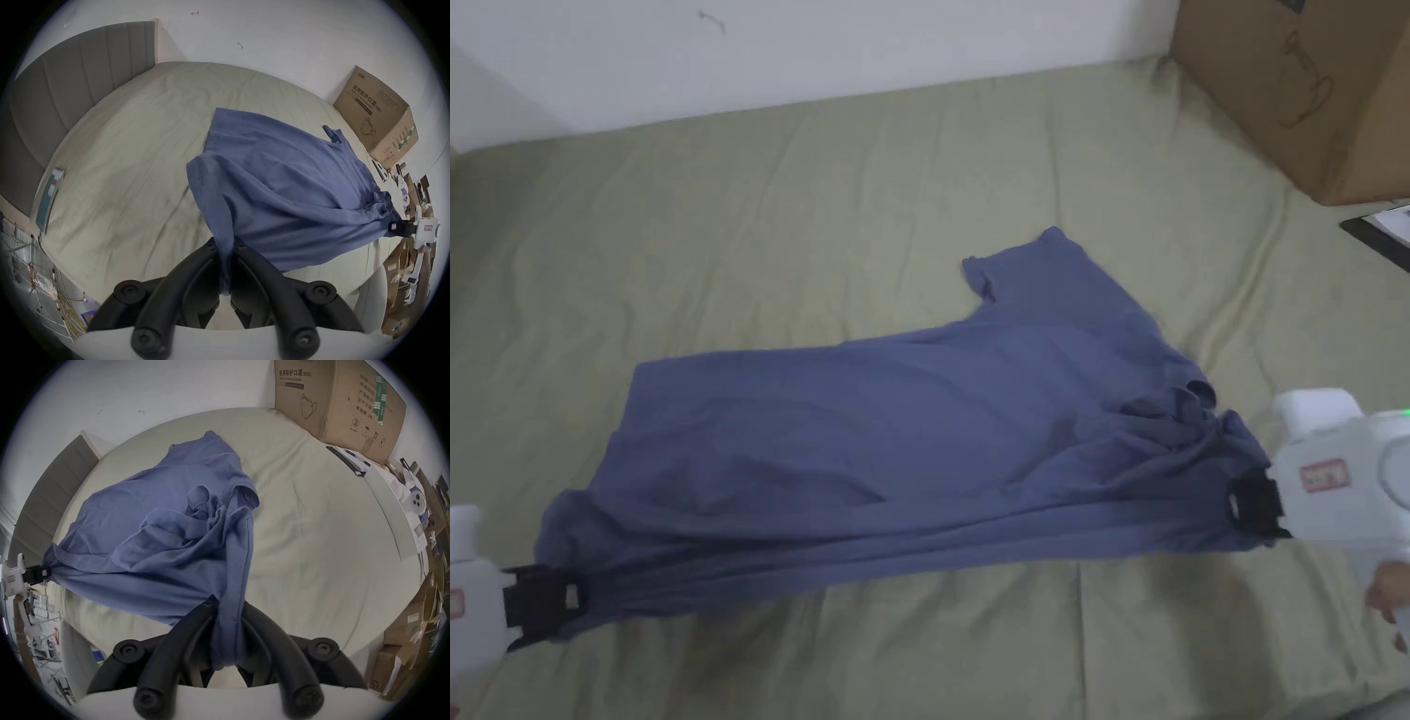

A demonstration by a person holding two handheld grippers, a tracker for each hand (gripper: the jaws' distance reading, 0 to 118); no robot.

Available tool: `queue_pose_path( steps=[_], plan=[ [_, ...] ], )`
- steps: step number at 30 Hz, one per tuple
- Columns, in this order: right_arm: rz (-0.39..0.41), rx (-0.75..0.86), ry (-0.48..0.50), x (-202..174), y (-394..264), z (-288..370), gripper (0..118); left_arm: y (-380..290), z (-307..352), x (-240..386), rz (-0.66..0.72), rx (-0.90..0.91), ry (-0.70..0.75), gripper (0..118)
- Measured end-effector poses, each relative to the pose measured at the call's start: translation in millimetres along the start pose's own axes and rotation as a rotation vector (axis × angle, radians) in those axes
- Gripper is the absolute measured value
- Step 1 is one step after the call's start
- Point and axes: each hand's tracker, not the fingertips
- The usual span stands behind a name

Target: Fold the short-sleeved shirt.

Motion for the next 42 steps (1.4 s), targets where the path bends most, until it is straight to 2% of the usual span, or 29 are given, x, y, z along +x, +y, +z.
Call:
queue_pose_path(
  steps=[5, 6, 8, 9, 10, 11, 12, 14, 15, 17, 18, 19, 20, 21, 22, 24, 28, 29, 31, 32, 33, 35, 37, 39, 41, 42],
  plan=[
    [-0.010, -0.159, 0.017, 12, -59, -20, 9, -69, -10, -1, -0.029, -0.133, -0.003, 5],
    [-0.041, -0.170, 0.039, 13, -67, -26, 22, -77, -12, -5, -0.017, -0.133, -0.012, 13],
    [-0.113, -0.134, 0.040, 11, -68, -24, 40, -84, -10, -9, 0.055, -0.095, -0.071, 42],
    [-0.136, -0.130, 0.065, 11, -62, -19, 68, -81, -3, -11, 0.114, -0.065, -0.113, 76],
    [-0.154, -0.140, 0.080, 11, -57, -15, 92, -76, -5, -16, 0.156, -0.055, -0.117, 102],
    [-0.154, -0.144, 0.053, 9, -51, -10, 98, -70, -1, -15, 0.167, -0.027, -0.096, 115],
    [-0.147, -0.122, 0.023, 7, -45, -2, 95, -63, 7, -13, 0.147, 0.022, -0.072, 117],
    [-0.077, -0.039, -0.026, 5, -33, 16, 93, -44, 30, -1, 0.123, 0.098, -0.035, 116],
    [-0.054, -0.009, -0.047, 2, -26, 25, 87, -34, 38, 5, 0.118, 0.120, -0.022, 113],
    [-0.015, 0.057, -0.074, -3, -12, 39, 83, -20, 46, 17, 0.086, 0.173, -0.043, 109],
    [0.002, 0.097, -0.084, -7, -5, 45, 69, -10, 44, 19, 0.079, 0.175, -0.050, 102],
    [0.019, 0.122, -0.096, -8, 2, 45, 48, -3, 41, 25, 0.070, 0.172, -0.050, 83],
    [0.020, 0.142, -0.101, -11, 10, 46, 26, 3, 35, 32, 0.059, 0.176, -0.047, 53],
    [0.015, 0.138, -0.095, -13, 19, 43, 7, 9, 25, 40, 0.032, 0.167, -0.033, 6],
    [0.017, 0.138, -0.087, -14, 28, 40, 2, 14, 13, 40, -0.006, 0.152, 0.004, 0],
    [0.031, 0.137, -0.064, -15, 51, 28, 0, 24, -3, 49, -0.047, 0.112, -0.007, 0],
    [0.051, 0.170, -0.062, -16, 108, -7, 0, 43, -16, 63, -0.016, 0.092, -0.061, 0],
    [0.052, 0.168, -0.063, -15, 125, -20, 5, 47, -20, 66, -0.017, 0.091, -0.058, 0],
    [0.062, 0.100, -0.057, -10, 161, -54, 58, 56, -30, 65, -0.024, 0.085, -0.041, 0],
    [0.068, 0.035, -0.058, -7, 178, -77, 74, 60, -33, 65, -0.024, 0.080, -0.032, 0],
    [0.058, -0.010, -0.057, -5, 191, -96, 68, 63, -36, 64, -0.023, 0.077, -0.030, 0],
    [0.029, -0.062, -0.066, -1, 208, -128, 69, 68, -44, 59, -0.013, 0.067, -0.031, 0],
    [0.008, -0.095, -0.065, 2, 220, -153, 64, 71, -49, 56, -0.002, 0.057, -0.032, 0],
    [0.039, -0.131, -0.068, 2, 223, -174, 47, 73, -56, 53, 0.002, 0.040, -0.030, 0],
    [0.064, -0.151, -0.076, -1, 223, -181, 40, 78, -62, 51, -0.001, 0.014, -0.029, 0],
    [0.094, -0.149, -0.072, -4, 224, -176, 25, 83, -66, 51, -0.006, -0.001, -0.031, 9]
  ],
)
